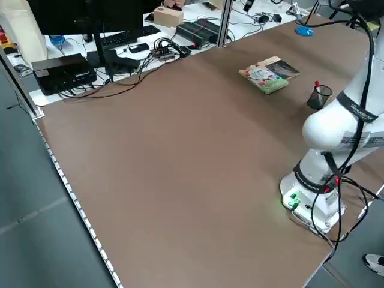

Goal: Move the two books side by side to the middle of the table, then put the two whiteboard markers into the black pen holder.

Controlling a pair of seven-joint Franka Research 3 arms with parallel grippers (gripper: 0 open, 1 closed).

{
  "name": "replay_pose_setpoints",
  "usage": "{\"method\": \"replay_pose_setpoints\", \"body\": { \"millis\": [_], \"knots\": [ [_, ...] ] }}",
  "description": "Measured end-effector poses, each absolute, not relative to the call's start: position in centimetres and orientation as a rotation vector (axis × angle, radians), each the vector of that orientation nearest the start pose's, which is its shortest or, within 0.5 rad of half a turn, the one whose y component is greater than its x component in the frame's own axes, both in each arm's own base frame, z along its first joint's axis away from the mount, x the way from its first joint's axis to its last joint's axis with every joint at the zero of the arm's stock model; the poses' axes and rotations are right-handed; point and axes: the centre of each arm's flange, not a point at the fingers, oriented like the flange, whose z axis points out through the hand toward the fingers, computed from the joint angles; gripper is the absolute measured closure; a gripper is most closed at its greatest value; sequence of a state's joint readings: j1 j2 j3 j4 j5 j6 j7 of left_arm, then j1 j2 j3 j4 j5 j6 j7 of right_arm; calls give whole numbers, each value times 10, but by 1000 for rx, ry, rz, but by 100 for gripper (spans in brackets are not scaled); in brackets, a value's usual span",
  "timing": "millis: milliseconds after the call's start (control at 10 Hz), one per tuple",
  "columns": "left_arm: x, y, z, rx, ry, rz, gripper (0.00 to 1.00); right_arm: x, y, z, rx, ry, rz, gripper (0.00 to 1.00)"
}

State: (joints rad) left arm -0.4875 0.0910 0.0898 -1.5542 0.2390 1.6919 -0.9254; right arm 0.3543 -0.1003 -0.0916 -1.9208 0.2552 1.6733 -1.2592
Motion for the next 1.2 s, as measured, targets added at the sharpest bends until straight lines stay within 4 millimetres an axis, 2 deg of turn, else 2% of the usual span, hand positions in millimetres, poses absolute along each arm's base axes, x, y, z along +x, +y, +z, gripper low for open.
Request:
{"method": "replay_pose_setpoints", "body": {
  "millis": [100,300,500,700,900,1000,1200],
  "knots": [
    [558,-182,606,-2916,-710,-256,6,483,191,530,-2155,-1950,32,77],
    [564,-119,626,-3011,-577,-222,5,451,268,551,-2296,-2033,73,77],
    [568,-75,630,-3088,-385,-192,3,412,329,558,-2396,-2089,74,77],
    [568,-44,631,-3135,-245,-157,3,374,378,550,-2508,-2141,76,77],
    [562,-20,634,-3145,-130,-123,1,342,420,527,-2590,-2198,115,77],
    [561,-12,633,-3145,-113,-115,1,330,436,517,-2631,-2240,151,77],
    [558,-13,627,-3146,-94,-78,0,311,471,494,-2711,-2313,230,77]
  ]
}}
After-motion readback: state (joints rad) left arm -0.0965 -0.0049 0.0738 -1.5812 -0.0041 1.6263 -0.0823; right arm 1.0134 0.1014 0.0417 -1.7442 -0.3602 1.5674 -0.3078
